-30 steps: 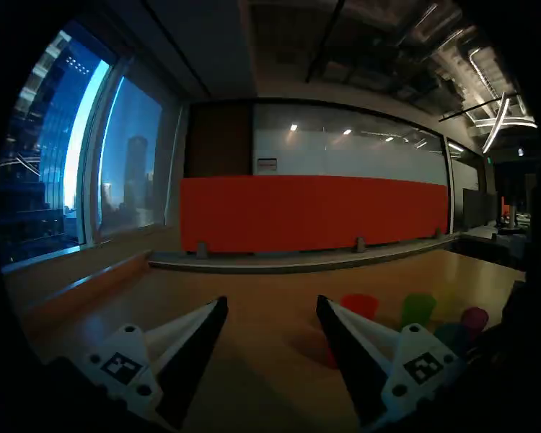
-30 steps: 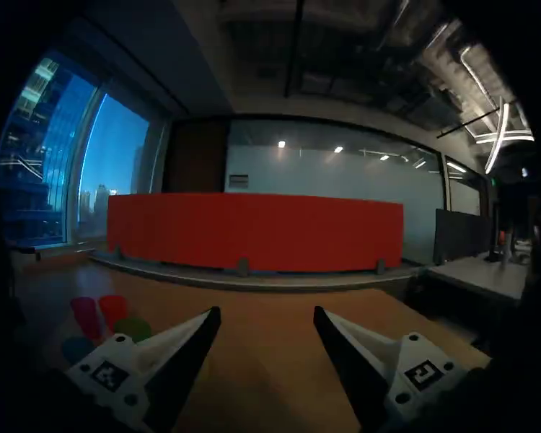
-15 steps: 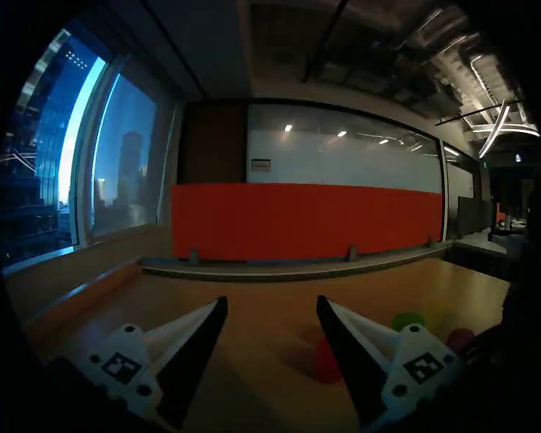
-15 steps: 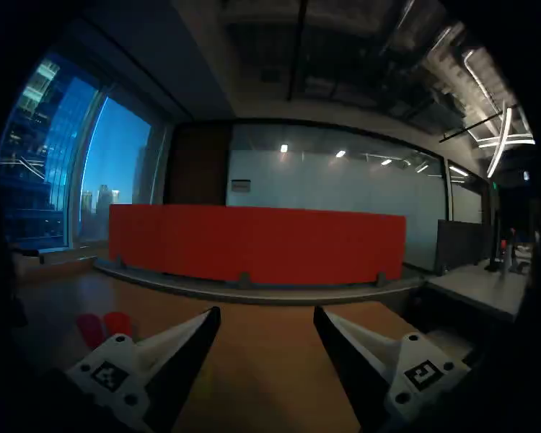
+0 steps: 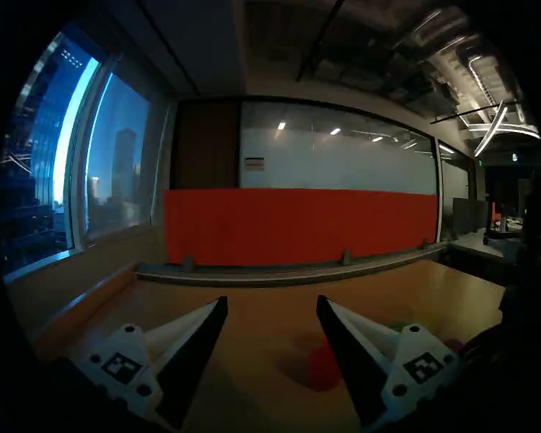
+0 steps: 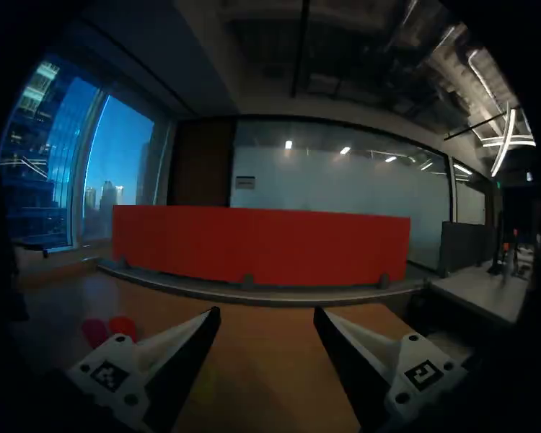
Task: Pour water
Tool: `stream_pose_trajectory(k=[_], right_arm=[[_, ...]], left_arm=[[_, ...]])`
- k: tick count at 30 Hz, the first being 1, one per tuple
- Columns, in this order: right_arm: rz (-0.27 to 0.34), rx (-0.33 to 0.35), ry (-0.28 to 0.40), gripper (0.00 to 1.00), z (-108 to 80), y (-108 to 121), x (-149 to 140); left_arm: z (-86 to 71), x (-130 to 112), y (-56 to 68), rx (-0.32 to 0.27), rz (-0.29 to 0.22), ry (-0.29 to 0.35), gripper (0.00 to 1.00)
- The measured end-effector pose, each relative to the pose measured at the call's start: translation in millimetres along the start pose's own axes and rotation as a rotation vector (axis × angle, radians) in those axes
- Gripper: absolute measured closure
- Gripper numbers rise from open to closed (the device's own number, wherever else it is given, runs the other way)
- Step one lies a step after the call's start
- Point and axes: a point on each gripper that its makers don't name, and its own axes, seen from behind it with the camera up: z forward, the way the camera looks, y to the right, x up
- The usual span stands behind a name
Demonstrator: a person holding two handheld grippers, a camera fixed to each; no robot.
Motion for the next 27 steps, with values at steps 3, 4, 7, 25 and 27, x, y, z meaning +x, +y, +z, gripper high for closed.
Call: stream_pose_trajectory(k=[3, 4, 7, 25, 27], right_arm=[[0.006, 0.008, -0.006, 0.0, 1.2, -1.3, 6.7], [0.008, 0.011, -0.007, 0.0, 1.7, -1.9, 9.2], [0.012, 0.023, -0.007, 0.0, 3.2, -3.3, 17.7], [0.053, 0.064, -0.019, 0.0, 9.6, -7.1, 48.9], [0.062, 0.071, -0.018, 0.0, 9.6, -7.3, 50.3]], left_arm=[[1.2, 6.5, 4.1, -0.013, -0.007, -0.004, 0.09], [1.7, 9.1, 5.4, -0.019, -0.012, -0.005, 0.09], [2.8, 18.2, 10.0, -0.038, -0.024, -0.006, 0.09], [6.0, 58.9, 16.1, -0.078, 0.003, -0.008, 0.09], [5.6, 59.9, 17.3, -0.085, 0.001, -0.008, 0.09]])
